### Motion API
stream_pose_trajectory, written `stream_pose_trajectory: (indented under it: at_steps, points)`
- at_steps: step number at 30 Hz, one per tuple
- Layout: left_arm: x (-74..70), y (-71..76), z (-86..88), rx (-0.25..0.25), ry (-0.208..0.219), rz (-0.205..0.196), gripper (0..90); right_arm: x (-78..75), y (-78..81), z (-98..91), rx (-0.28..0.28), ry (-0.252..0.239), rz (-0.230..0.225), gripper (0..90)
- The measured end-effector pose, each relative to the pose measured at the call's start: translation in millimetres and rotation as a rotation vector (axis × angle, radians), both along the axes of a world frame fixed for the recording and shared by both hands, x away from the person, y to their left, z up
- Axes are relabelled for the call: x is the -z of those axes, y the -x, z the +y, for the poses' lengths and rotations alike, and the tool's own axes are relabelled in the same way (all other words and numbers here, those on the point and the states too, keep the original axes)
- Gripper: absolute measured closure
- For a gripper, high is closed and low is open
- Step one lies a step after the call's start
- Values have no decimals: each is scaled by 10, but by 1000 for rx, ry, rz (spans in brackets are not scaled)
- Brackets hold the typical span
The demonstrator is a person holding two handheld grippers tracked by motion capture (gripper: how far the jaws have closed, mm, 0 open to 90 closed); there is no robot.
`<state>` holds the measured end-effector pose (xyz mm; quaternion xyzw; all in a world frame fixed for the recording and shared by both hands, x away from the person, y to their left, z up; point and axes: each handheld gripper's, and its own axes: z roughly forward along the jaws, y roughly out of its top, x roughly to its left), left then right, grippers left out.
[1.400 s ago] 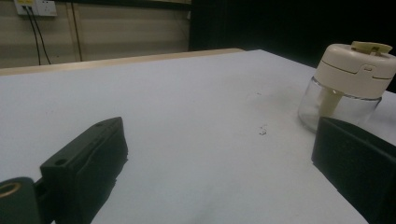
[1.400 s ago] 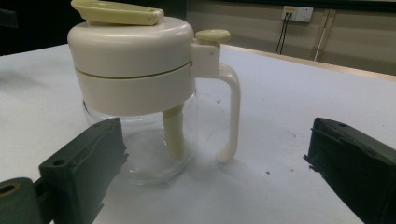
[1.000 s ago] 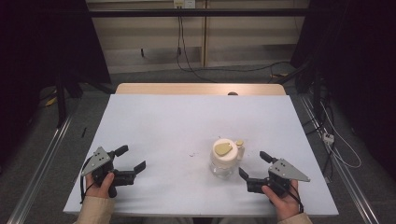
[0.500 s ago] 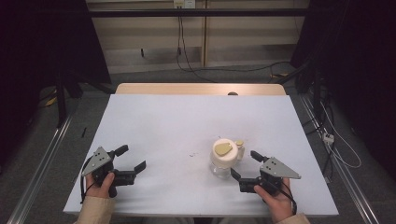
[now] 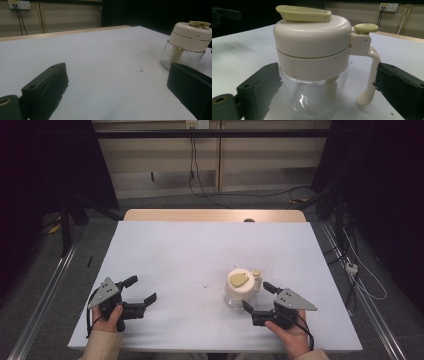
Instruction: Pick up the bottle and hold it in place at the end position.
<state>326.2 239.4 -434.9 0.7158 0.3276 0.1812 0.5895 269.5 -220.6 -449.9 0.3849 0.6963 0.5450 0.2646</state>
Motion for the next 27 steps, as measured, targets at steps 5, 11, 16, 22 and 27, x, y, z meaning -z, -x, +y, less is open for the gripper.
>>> stream_pose_trajectory:
  at_steps: [5, 11, 16, 22, 27]
  points:
    - [0, 0, -3, 3, -1, -3, 30, 9, -16, 36, -2, 12, 10, 67]
    - [6, -2, -10, 1, -7, 0, 30, 8, -40, 105, -5, 18, 23, 73]
    - [4, 0, -11, 1, -7, -1, 30, 10, -70, 173, -4, 17, 29, 73]
    - [4, 1, -6, 0, -5, 1, 30, 8, -108, 246, 8, 17, 35, 75]
    - [4, -2, 3, -1, -14, 0, 30, 15, -161, 325, 20, 18, 44, 58]
